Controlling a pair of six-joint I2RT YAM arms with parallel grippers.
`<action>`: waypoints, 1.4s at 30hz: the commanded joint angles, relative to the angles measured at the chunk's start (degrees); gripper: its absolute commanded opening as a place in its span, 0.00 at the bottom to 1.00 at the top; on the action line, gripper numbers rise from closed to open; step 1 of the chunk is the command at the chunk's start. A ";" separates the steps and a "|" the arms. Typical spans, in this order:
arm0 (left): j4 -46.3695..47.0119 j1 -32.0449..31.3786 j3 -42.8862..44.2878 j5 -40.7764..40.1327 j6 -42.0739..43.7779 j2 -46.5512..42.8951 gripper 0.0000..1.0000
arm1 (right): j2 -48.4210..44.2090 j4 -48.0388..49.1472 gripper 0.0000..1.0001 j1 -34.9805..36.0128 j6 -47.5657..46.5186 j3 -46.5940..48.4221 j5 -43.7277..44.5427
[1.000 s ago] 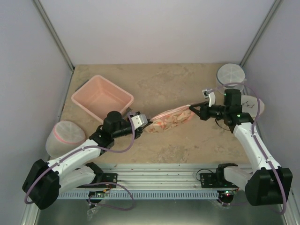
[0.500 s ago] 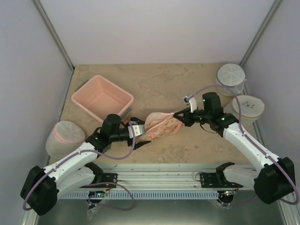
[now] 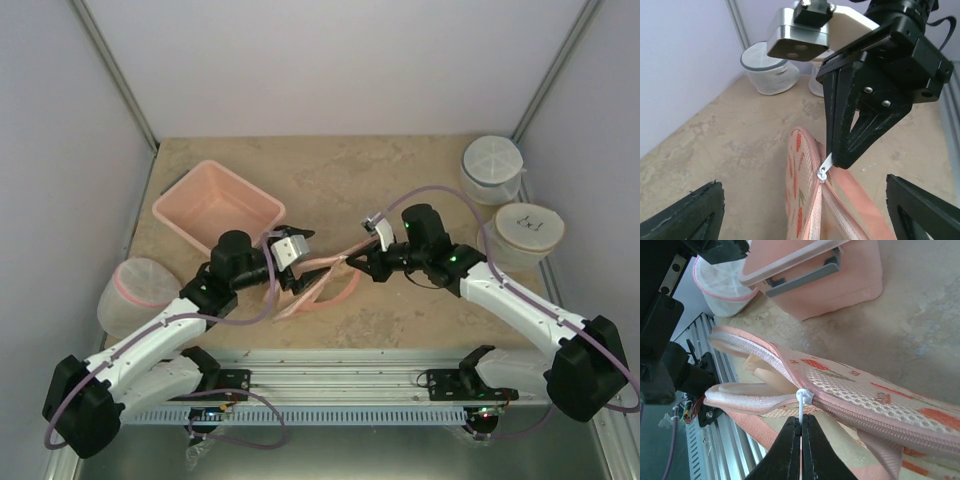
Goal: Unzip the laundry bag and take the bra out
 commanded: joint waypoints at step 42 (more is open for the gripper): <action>-1.63 -6.11 -3.86 -10.87 20.01 4.24 0.00 | -5.44 -4.75 0.01 -11.62 -2.93 -0.37 -1.32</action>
